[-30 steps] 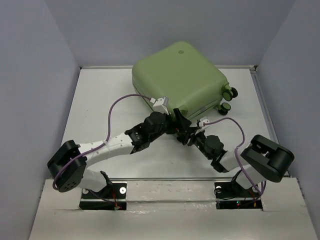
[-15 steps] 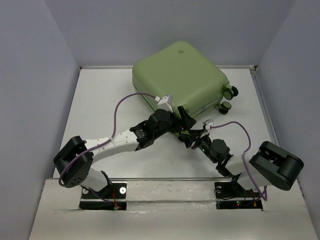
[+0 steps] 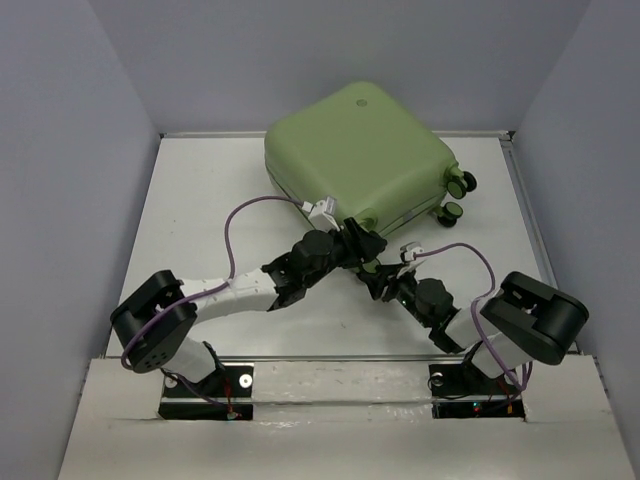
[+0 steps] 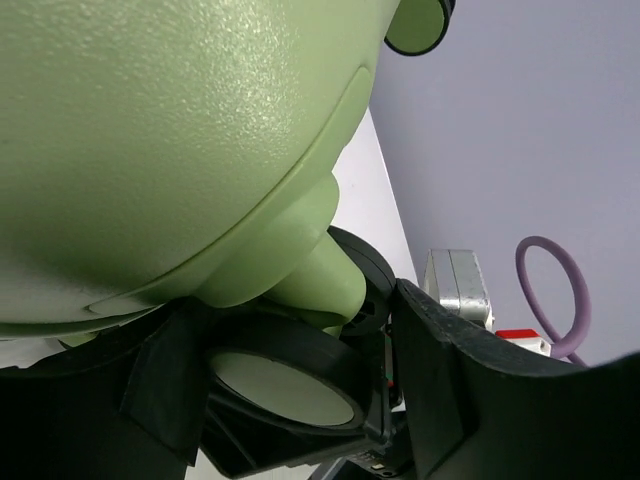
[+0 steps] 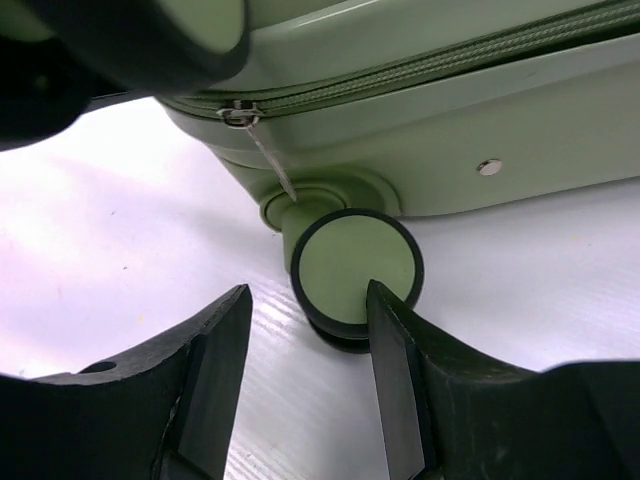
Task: Pack the luggage
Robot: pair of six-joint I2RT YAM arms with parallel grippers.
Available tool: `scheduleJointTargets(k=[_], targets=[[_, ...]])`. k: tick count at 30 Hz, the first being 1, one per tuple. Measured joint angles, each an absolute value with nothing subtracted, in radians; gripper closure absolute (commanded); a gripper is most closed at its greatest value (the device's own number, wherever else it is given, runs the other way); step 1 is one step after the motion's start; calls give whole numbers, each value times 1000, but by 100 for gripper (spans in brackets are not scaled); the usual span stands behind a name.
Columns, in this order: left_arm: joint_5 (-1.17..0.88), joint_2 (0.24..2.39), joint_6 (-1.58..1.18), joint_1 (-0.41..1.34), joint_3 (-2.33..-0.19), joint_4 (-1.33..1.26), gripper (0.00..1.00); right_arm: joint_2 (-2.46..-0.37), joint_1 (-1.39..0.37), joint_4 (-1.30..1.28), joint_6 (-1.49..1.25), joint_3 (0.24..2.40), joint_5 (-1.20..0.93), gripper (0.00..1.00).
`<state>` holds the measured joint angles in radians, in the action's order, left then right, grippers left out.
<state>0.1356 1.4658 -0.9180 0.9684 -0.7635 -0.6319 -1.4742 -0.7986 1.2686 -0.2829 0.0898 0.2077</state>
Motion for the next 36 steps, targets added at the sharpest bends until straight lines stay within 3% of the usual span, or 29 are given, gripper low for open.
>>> scheduleJointTargets(k=[11,22,29,31,32,34,36], targets=[[185,1347,-894,959,-701,-579,94,-1553,-772,1290,-262,159,197,46],[91,1291,-888,915,-809,-445,94,-1550,-772,1301,-277,210,9,48],[93,1280,-881,912,-809,-427,93,-1578,-772,1325,-275,213,54,49],[96,1279,-880,912,-809,-423,79,-1583,-772,1331,-279,212,74,49],[96,1278,-879,912,-809,-421,60,-1585,-772,1335,-283,210,81,49],[91,1278,-875,912,-809,-411,44,-1592,-772,1338,-288,205,101,50],[77,1278,-878,916,-809,-402,37,-1597,-772,1329,-289,200,114,50]])
